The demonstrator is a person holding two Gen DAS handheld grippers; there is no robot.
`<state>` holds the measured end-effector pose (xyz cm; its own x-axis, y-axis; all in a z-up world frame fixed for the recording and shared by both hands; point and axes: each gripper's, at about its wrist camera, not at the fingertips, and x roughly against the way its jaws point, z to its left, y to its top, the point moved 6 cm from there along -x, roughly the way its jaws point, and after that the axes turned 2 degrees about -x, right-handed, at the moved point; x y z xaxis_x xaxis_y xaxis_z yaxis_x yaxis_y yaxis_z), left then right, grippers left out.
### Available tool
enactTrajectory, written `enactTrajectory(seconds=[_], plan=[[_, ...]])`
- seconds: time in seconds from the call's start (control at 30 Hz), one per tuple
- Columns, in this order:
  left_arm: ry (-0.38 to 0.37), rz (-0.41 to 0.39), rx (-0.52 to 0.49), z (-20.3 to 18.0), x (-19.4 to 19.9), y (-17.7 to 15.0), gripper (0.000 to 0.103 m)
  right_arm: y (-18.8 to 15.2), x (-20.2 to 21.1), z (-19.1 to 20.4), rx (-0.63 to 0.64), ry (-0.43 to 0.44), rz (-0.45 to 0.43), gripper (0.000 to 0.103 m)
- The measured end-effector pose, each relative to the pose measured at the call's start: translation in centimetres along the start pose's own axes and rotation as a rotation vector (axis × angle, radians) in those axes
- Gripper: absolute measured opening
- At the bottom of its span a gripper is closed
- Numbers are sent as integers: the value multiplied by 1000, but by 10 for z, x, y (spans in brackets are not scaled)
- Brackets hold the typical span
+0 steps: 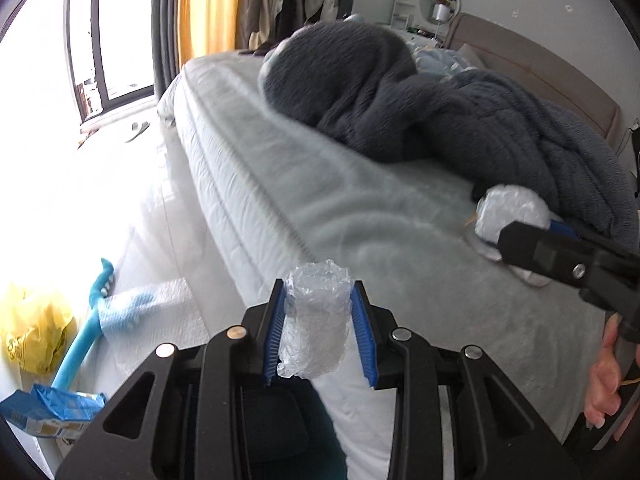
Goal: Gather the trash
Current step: 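Carry both bubble-wrap rolls over the black trash bin beside the bed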
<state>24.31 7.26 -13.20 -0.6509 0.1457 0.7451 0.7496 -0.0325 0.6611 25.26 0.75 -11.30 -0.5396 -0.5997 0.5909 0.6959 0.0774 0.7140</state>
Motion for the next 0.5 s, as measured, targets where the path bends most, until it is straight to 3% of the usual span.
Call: enactTrajectory(seconds=[0.27,0.5], plan=[[0,179,104,45,-23,-40,36,-3,-32,35,32,44,62,62],[20,353,253,84,-41,-86,36,-23,-65,60,46,64,155,62]])
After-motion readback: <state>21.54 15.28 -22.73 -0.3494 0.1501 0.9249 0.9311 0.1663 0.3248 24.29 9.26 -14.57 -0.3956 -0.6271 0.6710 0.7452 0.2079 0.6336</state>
